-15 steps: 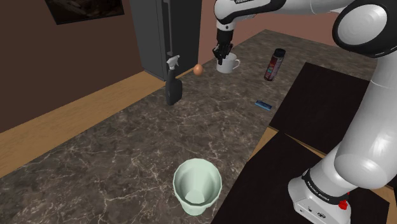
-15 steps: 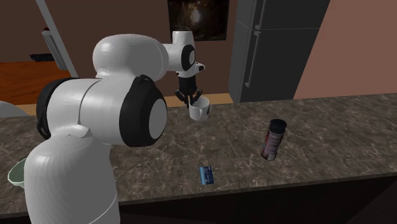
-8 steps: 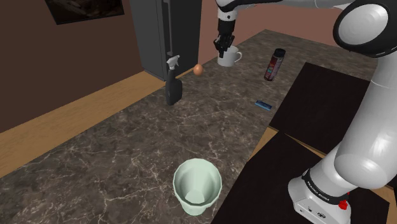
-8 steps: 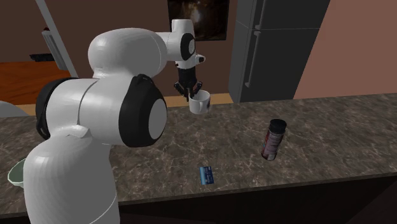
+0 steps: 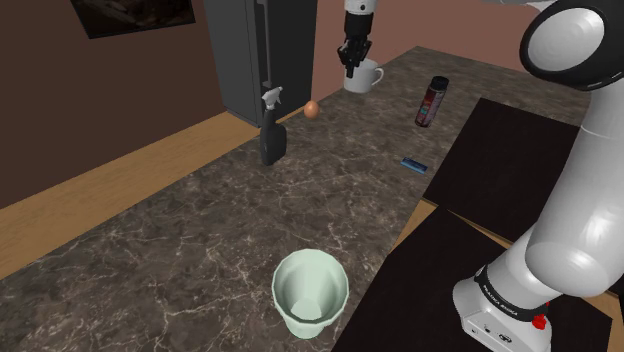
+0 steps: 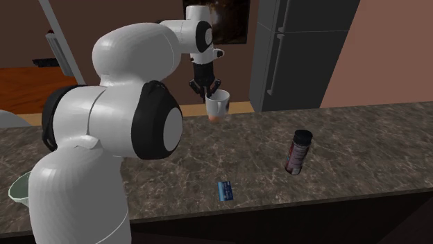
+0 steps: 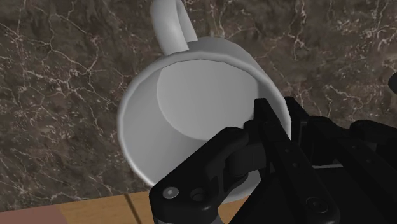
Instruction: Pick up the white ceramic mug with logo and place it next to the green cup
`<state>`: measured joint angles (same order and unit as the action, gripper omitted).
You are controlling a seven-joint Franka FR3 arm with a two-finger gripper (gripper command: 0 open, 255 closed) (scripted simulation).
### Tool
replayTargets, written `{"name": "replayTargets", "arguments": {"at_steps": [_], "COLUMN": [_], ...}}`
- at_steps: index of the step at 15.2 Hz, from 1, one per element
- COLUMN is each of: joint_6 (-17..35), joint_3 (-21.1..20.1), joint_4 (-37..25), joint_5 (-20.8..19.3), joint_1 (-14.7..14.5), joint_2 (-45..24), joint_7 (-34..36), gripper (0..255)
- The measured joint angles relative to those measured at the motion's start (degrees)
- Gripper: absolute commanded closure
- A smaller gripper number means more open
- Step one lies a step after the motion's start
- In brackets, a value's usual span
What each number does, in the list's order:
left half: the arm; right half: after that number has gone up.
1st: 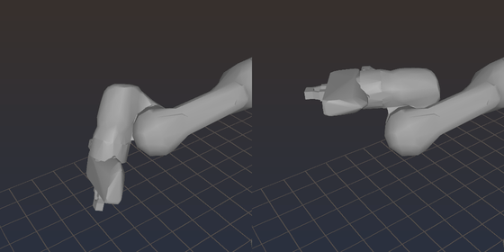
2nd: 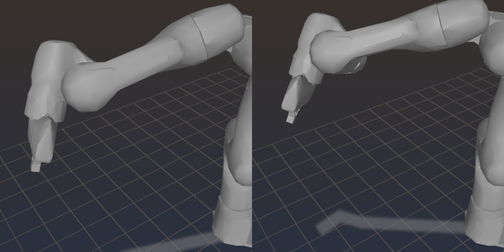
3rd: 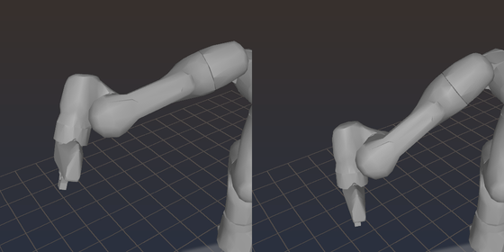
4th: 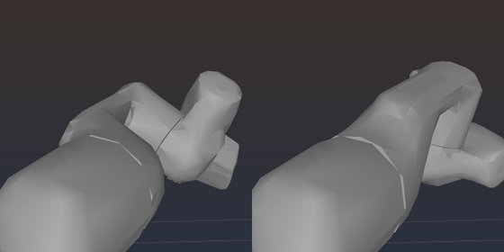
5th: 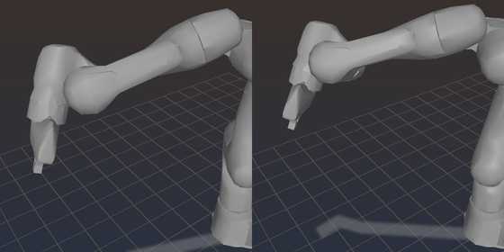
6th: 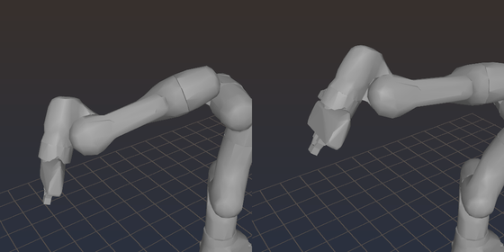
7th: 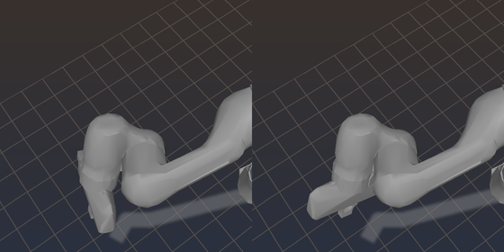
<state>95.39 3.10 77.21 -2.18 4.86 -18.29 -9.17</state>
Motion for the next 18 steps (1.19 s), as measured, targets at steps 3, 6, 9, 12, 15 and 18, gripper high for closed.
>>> {"name": "replayTargets", "arguments": {"at_steps": [3, 6, 9, 12, 15, 18], "joint_6": [-2.35, -3.64, -1.77, 0.16, 1.80, 2.41], "joint_3": [0.02, -0.09, -0.70, -1.78, -2.92, -4.46], "joint_4": [-2.86, -3.46, 4.54, 12.88, 20.13, 26.11], "joint_5": [0.04, -0.03, -0.44, -0.77, -0.91, -0.77], "joint_1": [0.05, -0.22, -1.55, -3.18, -4.51, -5.98], "joint_2": [-0.51, 0.15, 6.16, 12.46, 17.93, 23.14], "joint_7": [-0.16, 0.17, 2.10, 4.87, 7.42, 10.44], "gripper": [255, 255, 255, 255, 255, 255]}}
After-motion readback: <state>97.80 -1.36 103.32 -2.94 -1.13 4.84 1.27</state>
